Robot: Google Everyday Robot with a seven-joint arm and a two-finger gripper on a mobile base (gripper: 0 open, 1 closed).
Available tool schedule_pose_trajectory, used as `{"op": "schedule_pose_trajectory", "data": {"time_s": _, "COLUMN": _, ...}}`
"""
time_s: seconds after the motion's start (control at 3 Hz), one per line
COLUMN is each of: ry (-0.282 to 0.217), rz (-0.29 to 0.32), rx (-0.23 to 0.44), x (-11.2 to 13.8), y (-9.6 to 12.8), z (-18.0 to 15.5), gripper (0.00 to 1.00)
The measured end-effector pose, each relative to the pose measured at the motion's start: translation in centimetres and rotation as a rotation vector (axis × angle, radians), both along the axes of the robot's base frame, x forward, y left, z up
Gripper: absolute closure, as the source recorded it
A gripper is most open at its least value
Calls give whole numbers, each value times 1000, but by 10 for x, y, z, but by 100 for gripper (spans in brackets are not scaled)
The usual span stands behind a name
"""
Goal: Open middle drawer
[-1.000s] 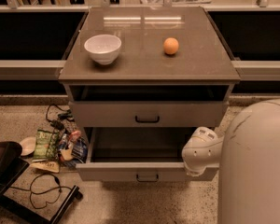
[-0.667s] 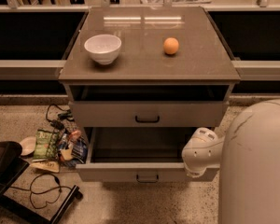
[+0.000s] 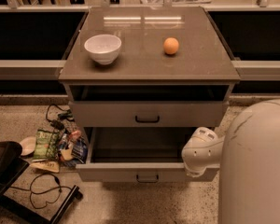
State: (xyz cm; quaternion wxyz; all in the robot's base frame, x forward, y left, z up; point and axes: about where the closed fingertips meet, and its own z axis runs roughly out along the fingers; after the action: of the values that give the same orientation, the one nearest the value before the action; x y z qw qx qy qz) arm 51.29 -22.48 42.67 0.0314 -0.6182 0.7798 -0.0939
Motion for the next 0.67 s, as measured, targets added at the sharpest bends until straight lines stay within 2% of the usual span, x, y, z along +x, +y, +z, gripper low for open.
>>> {"op": "schedule_pose_trajectory", "data": {"time_s": 0.67, "ry": 2, "rz": 0, "rx": 0, "x": -1, "y": 0, "z": 0, "gripper": 34}}
